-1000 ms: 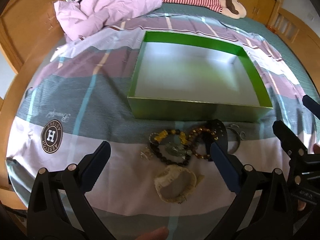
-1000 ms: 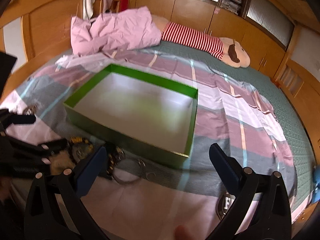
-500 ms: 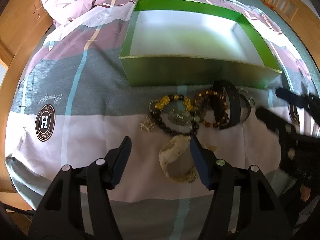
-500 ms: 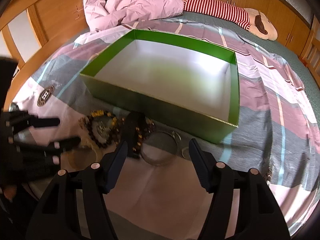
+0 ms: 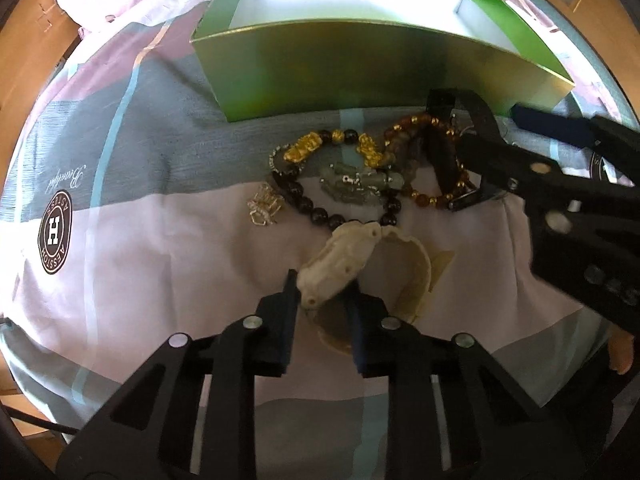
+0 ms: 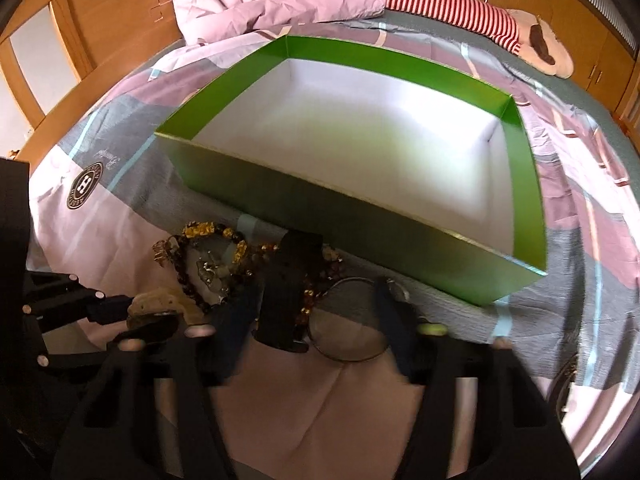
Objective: Organize jewelry
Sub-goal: 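Grasp the white watch with the left tool while the right tool grasps the black watch, then carry both watches into the green box and open both tools to release them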
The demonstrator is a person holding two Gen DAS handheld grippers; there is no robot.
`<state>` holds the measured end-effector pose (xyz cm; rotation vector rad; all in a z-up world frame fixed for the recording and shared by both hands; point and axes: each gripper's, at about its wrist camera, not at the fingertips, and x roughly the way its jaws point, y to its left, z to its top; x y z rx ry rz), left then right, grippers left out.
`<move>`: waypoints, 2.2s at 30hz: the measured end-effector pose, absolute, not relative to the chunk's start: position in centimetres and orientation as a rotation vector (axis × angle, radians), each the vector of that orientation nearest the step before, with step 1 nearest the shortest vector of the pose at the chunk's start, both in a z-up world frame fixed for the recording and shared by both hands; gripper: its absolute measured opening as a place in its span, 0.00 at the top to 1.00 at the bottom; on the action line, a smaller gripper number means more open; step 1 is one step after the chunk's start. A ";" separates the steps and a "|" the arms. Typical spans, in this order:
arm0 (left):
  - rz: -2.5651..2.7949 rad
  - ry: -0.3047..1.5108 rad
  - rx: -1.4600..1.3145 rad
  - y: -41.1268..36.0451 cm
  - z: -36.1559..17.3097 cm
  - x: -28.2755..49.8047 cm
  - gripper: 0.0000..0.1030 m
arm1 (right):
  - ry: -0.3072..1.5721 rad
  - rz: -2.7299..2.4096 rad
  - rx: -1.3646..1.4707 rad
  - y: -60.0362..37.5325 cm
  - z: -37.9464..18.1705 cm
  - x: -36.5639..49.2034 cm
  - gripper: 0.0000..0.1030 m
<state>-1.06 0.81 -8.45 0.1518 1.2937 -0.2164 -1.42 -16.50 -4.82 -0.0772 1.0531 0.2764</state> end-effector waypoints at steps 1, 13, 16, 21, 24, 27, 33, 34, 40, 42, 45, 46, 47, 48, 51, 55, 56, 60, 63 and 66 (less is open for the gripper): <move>-0.221 1.294 0.139 1.1 -8.4 -1.1 0.80 | 1.070 0.290 -0.053 -16.6 -5.0 -1.3 0.78; -0.227 1.210 -0.001 3.8 -4.2 -0.7 0.82 | 0.960 0.315 -0.034 -17.6 -0.8 -3.7 0.82; -0.203 1.205 0.017 3.4 -4.1 -0.6 0.82 | 0.917 0.322 -0.019 -17.9 0.2 -4.1 0.82; -0.193 1.189 0.052 2.4 -4.0 -0.4 0.82 | 0.837 0.333 0.028 -18.7 2.0 -4.6 0.82; -0.203 1.186 0.056 2.8 -3.9 -0.8 0.82 | 0.865 0.311 0.010 -18.5 1.3 -4.2 0.82; -0.200 1.185 0.059 3.1 -3.8 -1.5 0.82 | 0.881 0.323 0.018 -18.2 0.9 -4.0 0.82; -0.195 1.181 0.071 3.2 -3.7 -1.5 0.82 | 0.859 0.334 0.008 -18.0 1.1 -4.3 0.82; -0.196 1.182 0.075 3.0 -3.8 -1.5 0.82 | 0.858 0.334 0.008 -18.1 1.0 -4.3 0.82; -0.194 1.181 0.073 3.1 -3.7 -1.5 0.82 | 0.842 0.334 0.018 -18.5 1.5 -4.5 0.82; -0.189 1.176 0.062 3.4 -3.6 -1.4 0.82 | 0.827 0.337 0.033 -18.8 2.0 -4.6 0.82; -0.187 1.169 0.032 4.0 -3.1 -1.2 0.82 | 0.806 0.338 0.043 -19.2 2.8 -4.7 0.82; -0.191 1.166 0.021 4.1 -2.9 -1.1 0.82 | 0.797 0.335 0.046 -19.3 3.2 -4.7 0.82; -0.200 1.159 0.004 4.3 -2.4 -0.9 0.82 | 0.788 0.336 0.054 -19.5 3.7 -4.6 0.82; -0.214 1.151 -0.013 4.5 -1.8 -0.8 0.82 | 0.783 0.338 0.062 -19.7 4.1 -4.4 0.82; -0.250 1.121 -0.046 4.6 0.2 0.5 0.82 | 0.762 0.326 0.073 -20.0 5.8 -3.2 0.82; -0.253 1.054 -0.023 3.7 2.4 4.0 0.82 | 0.746 0.284 0.015 -20.1 6.1 0.1 0.82; -0.254 1.047 -0.025 3.3 2.3 5.2 0.82 | 0.748 0.271 0.012 -20.3 5.7 0.8 0.82; -0.246 1.087 -0.031 1.7 -0.4 9.2 0.82 | 0.806 0.203 0.053 -22.0 1.7 4.3 0.82; -0.227 1.095 -0.015 0.8 -2.2 10.8 0.82 | 0.862 0.174 0.055 -22.6 -0.5 5.8 0.82; -0.208 1.095 -0.014 0.4 -3.2 11.3 0.72 | 0.875 0.153 0.042 -22.7 -1.1 5.9 0.52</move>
